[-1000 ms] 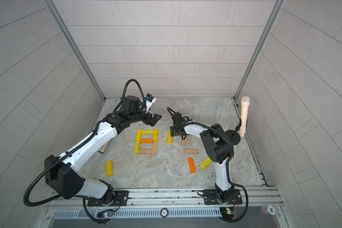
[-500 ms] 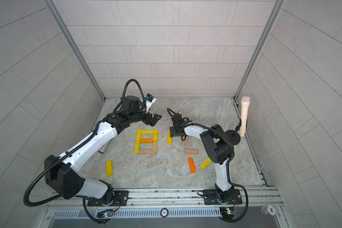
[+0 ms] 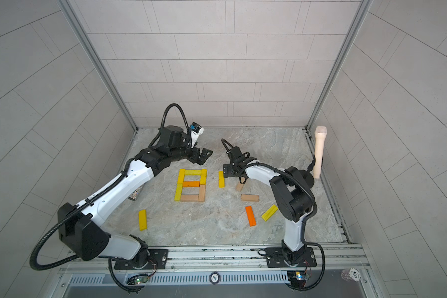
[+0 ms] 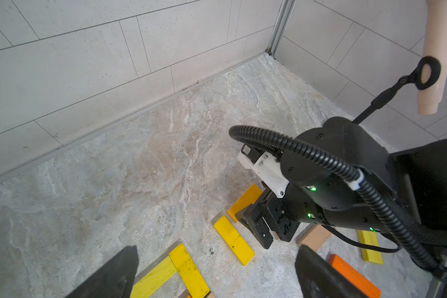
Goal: Assemble the number 8 with building blocks
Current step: Assemble the building block at the center of the board.
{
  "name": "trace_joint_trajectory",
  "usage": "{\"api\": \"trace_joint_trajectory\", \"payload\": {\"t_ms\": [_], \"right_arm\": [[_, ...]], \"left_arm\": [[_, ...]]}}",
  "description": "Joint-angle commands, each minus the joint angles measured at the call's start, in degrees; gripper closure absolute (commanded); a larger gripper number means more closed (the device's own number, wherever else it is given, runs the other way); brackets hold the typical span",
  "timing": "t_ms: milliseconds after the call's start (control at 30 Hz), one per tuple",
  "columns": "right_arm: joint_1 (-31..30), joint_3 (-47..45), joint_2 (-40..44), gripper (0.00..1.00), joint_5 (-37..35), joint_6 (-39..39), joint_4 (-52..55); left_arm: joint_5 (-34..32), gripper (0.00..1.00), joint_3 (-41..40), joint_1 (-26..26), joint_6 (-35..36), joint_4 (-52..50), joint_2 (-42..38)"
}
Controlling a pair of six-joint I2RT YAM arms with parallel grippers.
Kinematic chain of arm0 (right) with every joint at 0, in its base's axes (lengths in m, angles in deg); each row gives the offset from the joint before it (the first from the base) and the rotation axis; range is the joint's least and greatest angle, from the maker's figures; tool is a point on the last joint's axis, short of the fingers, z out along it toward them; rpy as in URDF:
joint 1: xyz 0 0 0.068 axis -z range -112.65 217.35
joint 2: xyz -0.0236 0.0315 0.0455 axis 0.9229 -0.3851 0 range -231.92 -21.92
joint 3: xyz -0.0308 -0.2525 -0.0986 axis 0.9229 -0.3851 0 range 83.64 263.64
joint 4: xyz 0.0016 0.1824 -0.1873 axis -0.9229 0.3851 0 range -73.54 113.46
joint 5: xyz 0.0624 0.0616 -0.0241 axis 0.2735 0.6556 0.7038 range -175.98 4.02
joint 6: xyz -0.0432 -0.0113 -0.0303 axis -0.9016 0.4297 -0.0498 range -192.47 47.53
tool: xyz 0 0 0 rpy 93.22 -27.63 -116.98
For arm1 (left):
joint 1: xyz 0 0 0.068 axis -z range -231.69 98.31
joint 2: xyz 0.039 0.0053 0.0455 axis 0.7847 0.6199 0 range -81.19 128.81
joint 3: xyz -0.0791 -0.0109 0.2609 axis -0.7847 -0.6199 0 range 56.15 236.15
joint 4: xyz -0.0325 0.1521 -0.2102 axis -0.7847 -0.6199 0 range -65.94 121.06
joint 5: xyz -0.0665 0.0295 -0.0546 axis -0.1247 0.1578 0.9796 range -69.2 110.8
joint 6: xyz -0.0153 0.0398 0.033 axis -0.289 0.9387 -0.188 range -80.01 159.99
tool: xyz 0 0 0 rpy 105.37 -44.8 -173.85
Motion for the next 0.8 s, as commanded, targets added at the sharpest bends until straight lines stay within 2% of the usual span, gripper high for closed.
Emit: {"api": "trace_joint_trajectory", "payload": {"t_ms": [0,367,533,767], "right_arm": [[1.7,-2.7,4.6,0.02,2.0,-0.5,-1.8],[8.7,-11.0,11.8,0.11,12.2,-0.2,-8.8],[11.4,-12.7,10.5,0.16,17.1,1.9,-12.2],[12.8,-11.8,7.1,0.18,18.6,1.6,-12.8]], "left_arm": [[-2.5,0.00,-3.7,1.6,-7.8,3.7,-4.6],[-15.2,0.00,-11.2,8.5,-30.6,6.2,-4.2],[-14.9,0.00,-13.3,11.0,-39.3,8.6,-0.4],[-15.3,0.00,-16.6,13.4,-44.2,16.3,6.0]]}}
